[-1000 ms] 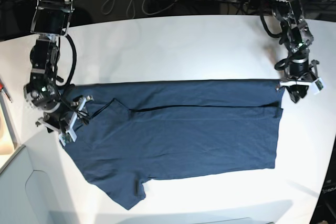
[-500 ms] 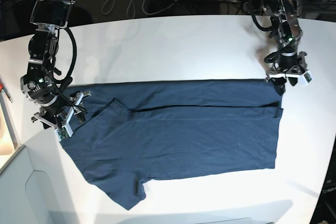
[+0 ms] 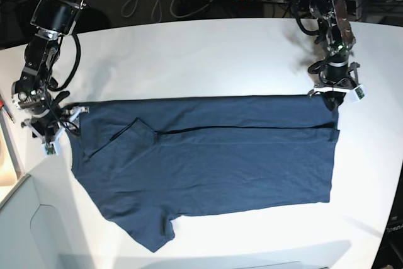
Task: Fold the T-shirt properly
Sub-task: 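Regrasp the folded edge of the shirt with both grippers, then lift the folded edge and drag the shirt back toward the robot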
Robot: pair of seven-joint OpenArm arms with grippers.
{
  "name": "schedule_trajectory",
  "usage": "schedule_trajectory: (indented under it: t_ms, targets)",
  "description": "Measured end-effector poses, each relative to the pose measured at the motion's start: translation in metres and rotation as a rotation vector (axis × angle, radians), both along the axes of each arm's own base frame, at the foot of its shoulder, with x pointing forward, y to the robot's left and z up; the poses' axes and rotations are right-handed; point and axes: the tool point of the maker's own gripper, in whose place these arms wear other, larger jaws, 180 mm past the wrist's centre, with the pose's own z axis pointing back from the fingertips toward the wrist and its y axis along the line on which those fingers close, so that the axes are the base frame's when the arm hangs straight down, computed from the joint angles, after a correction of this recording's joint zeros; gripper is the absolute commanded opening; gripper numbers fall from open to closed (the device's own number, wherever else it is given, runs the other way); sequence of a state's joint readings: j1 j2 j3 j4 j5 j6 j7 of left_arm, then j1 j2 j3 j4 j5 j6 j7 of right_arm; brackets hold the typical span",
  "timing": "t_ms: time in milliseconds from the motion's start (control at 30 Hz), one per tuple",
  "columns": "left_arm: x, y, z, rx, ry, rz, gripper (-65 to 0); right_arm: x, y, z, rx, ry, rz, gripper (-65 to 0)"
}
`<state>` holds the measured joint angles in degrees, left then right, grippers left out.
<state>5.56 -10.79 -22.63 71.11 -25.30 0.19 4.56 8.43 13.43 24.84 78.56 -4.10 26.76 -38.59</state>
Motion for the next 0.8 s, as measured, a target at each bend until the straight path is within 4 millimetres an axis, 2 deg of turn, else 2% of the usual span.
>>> schedule_trajectory:
  t_ms: [100, 300, 467, 533, 567, 700, 733, 800]
  targets:
    - [-0.001, -0.001, -0.001, -0.005, 0.003, 0.0, -64.7, -0.006, -0.016, -0.018, 0.018, 0.021, -0.026, -28.5]
    - [-0.001, -0.001, -0.001, -0.007, 0.003, -0.002, -65.0, -0.015, -0.019, -0.038, 0.052, 0.058, -0.043, -28.9]
    - [-0.001, -0.001, -0.002, -0.007, 0.004, -0.001, -65.0, -0.022, -0.016, -0.043, 0.071, 0.05, -0.041, -29.8]
    - [-0.002, -0.001, -0.002, -0.006, 0.005, -0.002, -65.0, -0.023, -0.016, -0.044, 0.072, 0.054, -0.039, -34.6]
    - [-0.001, -0.001, -0.002, -0.007, 0.004, -0.004, -65.0, -0.024, -0.014, -0.046, 0.08, 0.058, -0.034, -39.2]
    - [-0.007, 0.0, -0.004, -0.002, 0.009, -0.002, -65.0, -0.028, 0.0, -0.05, 0.125, 0.053, 0.035, -62.2]
    - [-0.007, 0.0, -0.004, 0.0, 0.006, -0.002, -65.0, -0.027, 0.001, -0.049, 0.129, 0.05, 0.044, -65.0]
    - [-0.01, 0.0, -0.003, 0.003, 0.009, -0.003, -65.0, -0.028, 0.001, -0.05, 0.126, 0.054, 0.045, -63.6]
